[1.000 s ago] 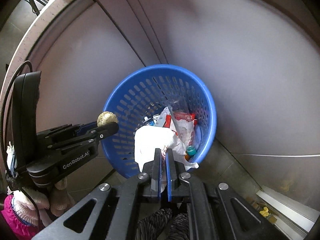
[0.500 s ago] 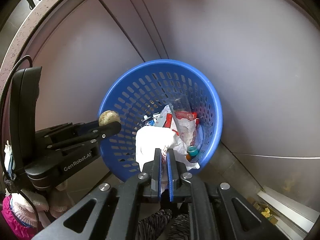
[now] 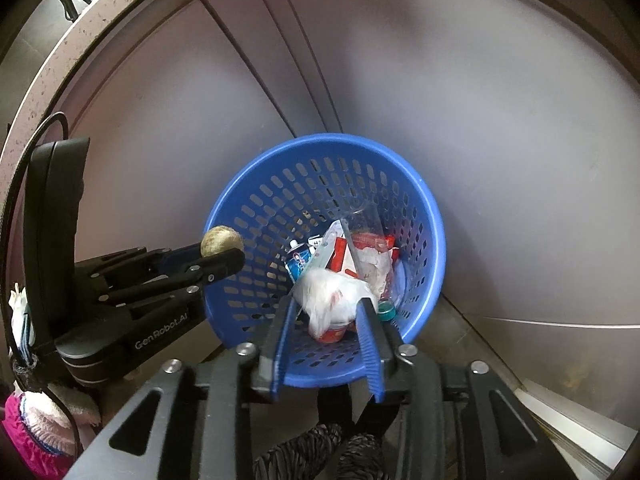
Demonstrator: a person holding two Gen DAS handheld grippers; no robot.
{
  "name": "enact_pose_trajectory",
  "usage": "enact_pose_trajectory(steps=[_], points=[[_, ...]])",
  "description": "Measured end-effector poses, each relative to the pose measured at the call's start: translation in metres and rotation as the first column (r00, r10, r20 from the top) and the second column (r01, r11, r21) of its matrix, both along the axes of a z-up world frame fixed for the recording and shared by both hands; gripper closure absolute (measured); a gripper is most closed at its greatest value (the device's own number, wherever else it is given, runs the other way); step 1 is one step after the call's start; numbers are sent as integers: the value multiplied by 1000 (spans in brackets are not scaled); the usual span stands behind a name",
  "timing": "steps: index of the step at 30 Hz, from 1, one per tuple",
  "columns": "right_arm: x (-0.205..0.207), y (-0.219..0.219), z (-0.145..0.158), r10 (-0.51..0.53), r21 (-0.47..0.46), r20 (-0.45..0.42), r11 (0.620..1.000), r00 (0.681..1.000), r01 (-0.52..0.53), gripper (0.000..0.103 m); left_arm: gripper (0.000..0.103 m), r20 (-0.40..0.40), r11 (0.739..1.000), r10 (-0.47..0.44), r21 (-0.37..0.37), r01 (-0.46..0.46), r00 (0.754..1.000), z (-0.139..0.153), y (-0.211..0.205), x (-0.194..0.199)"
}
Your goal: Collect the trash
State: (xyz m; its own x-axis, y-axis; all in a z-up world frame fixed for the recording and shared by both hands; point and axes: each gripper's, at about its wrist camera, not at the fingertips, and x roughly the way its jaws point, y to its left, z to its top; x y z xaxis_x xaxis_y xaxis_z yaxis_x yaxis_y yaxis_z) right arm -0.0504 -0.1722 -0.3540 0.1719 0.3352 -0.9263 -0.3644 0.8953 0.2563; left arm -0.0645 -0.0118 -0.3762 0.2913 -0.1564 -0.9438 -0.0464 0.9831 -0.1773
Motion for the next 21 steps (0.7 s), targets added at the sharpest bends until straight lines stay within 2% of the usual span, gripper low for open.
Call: enact_pose_trajectory(steps=[1, 2, 8, 11, 16, 21], points=[[0, 0, 1, -1, -3, 5, 1000, 1000, 1, 51, 43, 9, 1000, 5, 7, -5, 1000, 2, 2, -1], [-1, 0, 2, 0, -4, 8, 1000, 1000, 0, 47, 38, 17, 1000, 11, 14, -11, 1000, 4, 3, -1], [-3, -2, 7, -12, -14, 18, 1000, 1000, 12, 31, 38, 28, 1000, 19, 24, -20, 999, 13, 11, -2], [-5, -4, 10, -23, -18, 17, 1000, 1000, 23, 26, 38, 30, 999, 23, 29, -24, 999, 18, 14, -3], [-9, -5, 21, -33, -27, 22, 999, 999, 33, 26, 38, 37, 999, 32, 25, -33, 999, 30, 16, -5], [-15, -11, 44, -43, -18, 34, 999, 999, 43, 23, 38, 60, 999, 33, 20, -34, 998, 54, 16, -8]])
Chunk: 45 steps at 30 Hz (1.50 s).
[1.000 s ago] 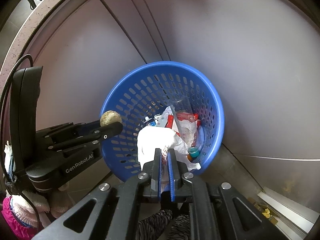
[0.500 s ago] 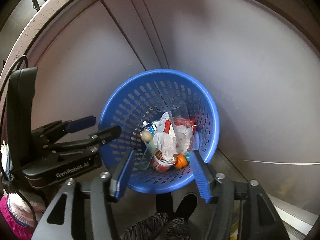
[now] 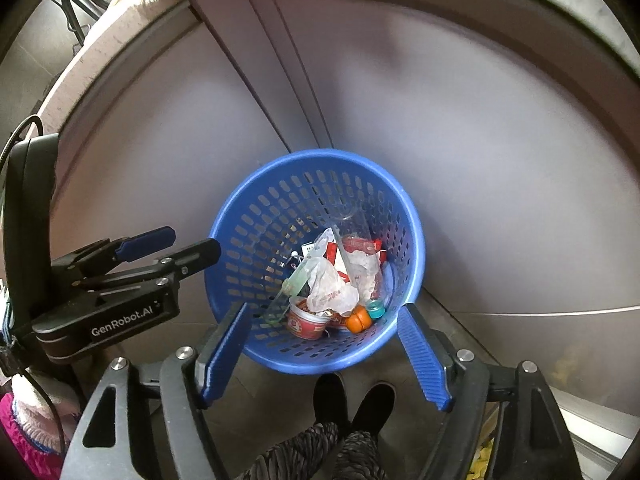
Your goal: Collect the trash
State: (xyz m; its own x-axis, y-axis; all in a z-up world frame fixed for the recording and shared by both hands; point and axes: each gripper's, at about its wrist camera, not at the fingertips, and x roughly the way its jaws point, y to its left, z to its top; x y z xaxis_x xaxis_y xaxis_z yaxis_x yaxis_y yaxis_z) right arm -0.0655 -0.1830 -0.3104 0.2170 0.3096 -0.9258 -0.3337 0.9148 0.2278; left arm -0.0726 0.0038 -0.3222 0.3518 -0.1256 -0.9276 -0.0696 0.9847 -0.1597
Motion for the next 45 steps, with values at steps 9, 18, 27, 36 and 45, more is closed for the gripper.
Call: enact_pose_trajectory(steps=[9, 18, 27, 36, 45], points=[[-3, -9, 46, -8, 26, 31, 1000, 1000, 7, 20, 38, 50, 1000, -8, 24, 7, 999, 51, -1, -7], [-7, -20, 115, 0, 57, 102, 998, 995, -6, 18, 38, 118, 999, 2, 47, -7, 993, 115, 0, -18], [-10, -27, 185, 10, 91, 207, 995, 978, -30, 16, 38, 190, 999, 26, 38, -34, 981, 182, 0, -22], [-7, -35, 243, -16, 138, 314, 990, 949, -29, 13, 30, 304, 998, 24, 49, -40, 952, 246, -5, -15], [1, -39, 283, -51, 172, 397, 985, 917, -20, 7, 19, 376, 996, 25, 74, -57, 926, 288, -10, -7]])
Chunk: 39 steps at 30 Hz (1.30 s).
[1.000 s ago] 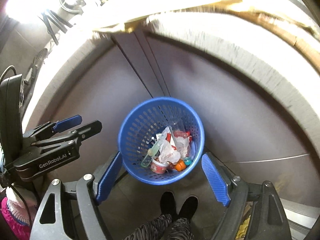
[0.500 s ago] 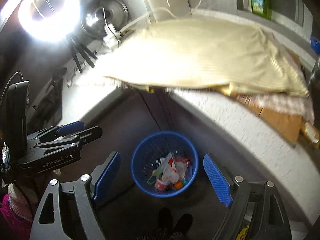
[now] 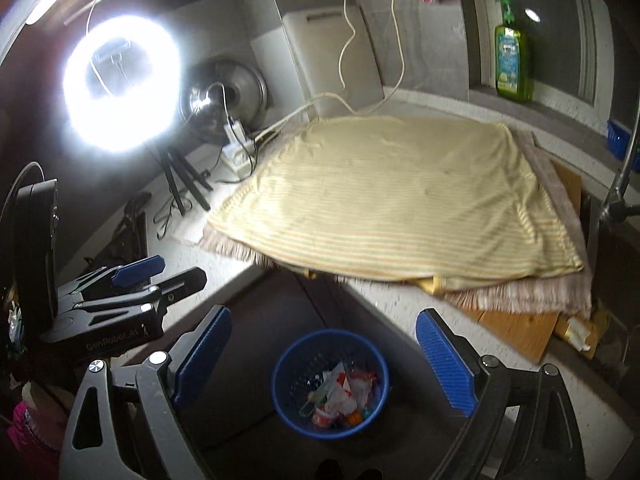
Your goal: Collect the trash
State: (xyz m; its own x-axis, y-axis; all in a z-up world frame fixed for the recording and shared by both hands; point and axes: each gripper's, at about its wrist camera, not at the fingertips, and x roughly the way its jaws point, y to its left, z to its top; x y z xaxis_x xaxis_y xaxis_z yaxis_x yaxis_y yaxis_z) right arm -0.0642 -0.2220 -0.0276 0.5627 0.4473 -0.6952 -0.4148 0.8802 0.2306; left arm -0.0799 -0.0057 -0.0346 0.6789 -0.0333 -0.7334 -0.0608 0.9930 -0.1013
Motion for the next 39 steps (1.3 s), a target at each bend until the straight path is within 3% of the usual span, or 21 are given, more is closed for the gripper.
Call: enact_pose_trajectory(steps=[5, 19, 39], points=[[7, -5, 12, -14, 14, 25, 1000, 1000, 13, 7, 11, 17, 1000, 2, 30, -3, 1000, 12, -5, 4], [15, -12, 31, -34, 60, 64, 998, 997, 30, 0, 5, 59, 1000, -2, 20, 1, 998, 34, -15, 8], [23, -26, 32, -58, 90, 50, 995, 997, 53, 0, 5, 64, 1000, -9, 19, 7, 998, 38, -19, 10]])
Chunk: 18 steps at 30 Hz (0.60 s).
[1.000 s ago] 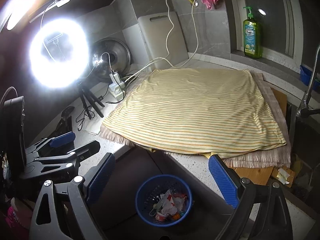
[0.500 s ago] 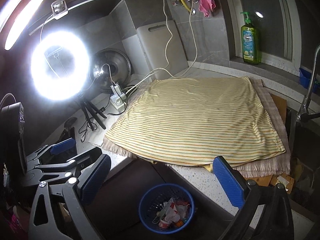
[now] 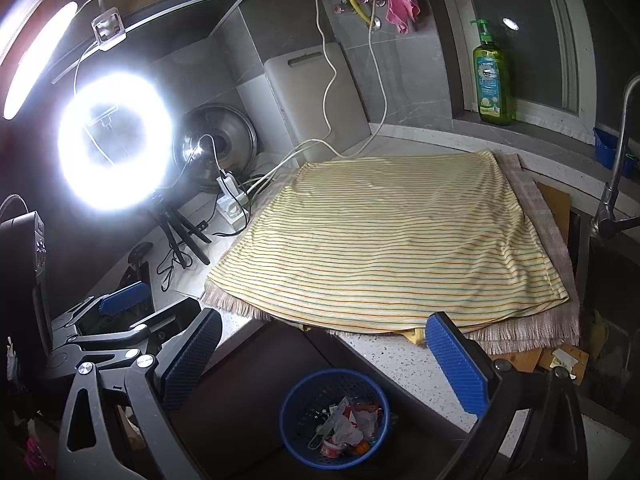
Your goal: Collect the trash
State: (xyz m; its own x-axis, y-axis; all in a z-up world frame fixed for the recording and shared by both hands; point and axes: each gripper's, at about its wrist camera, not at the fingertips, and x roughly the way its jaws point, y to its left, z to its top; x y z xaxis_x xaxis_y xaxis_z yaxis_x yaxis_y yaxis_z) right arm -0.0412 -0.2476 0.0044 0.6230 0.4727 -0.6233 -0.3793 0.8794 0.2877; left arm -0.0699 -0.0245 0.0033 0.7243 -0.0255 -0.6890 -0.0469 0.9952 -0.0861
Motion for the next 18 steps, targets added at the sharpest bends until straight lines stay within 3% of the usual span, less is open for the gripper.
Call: enact_pose_trajectory(steps=[18], points=[[2, -5, -3, -3, 7, -13, 1000, 1000, 3, 0, 4, -11, 1000, 13, 5, -13, 1000, 1, 1, 0]])
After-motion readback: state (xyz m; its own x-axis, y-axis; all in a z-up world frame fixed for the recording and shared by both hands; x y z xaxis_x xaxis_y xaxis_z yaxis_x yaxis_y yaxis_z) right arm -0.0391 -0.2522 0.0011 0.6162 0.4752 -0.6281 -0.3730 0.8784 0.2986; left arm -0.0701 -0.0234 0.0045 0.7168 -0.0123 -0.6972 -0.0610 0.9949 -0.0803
